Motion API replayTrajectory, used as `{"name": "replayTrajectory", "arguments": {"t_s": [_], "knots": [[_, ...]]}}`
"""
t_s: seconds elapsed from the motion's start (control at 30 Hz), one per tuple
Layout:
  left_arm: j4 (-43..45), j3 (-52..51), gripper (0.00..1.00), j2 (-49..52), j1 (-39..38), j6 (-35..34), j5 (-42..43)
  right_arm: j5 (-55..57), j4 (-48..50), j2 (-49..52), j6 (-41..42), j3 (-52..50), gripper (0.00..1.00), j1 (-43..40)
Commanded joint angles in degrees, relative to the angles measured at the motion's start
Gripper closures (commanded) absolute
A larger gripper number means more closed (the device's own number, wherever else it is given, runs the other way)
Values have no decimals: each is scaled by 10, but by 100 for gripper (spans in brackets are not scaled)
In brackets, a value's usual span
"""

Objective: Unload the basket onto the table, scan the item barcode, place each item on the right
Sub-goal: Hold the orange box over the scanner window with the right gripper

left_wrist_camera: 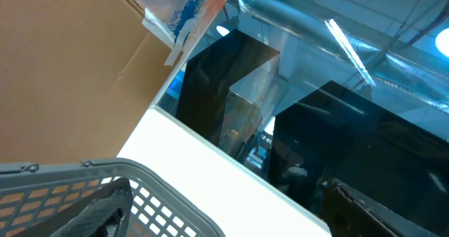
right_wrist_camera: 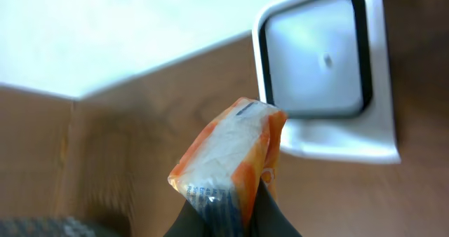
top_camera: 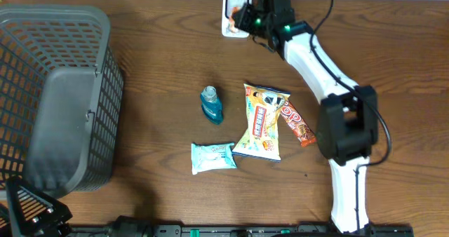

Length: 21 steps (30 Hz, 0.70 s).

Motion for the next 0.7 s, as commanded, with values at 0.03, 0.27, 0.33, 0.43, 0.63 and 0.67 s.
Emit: {"name": "replayTrajectory", "arguments": {"t_s": [0.03, 0.27, 0.33, 0.43, 0.63, 0.67], "knots": [[0, -2, 14, -1, 2, -3, -8, 42, 2, 59, 56, 100, 99, -3], [-9, -3, 14, -1, 2, -3, -8, 55, 2, 102, 79, 125, 99, -9], [-9, -3, 14, -1, 2, -3, -8, 56, -4, 105, 74, 125, 99, -10], [-9, -3, 14, -1, 2, -3, -7, 56, -5, 105, 57, 126, 99, -11], [-5, -3, 14, -1, 2, -3, -7, 11, -68, 94, 5, 161, 99, -28], [-5, -3, 14, -1, 2, -3, -8, 7, -92, 89, -7, 169, 99, -34]]}}
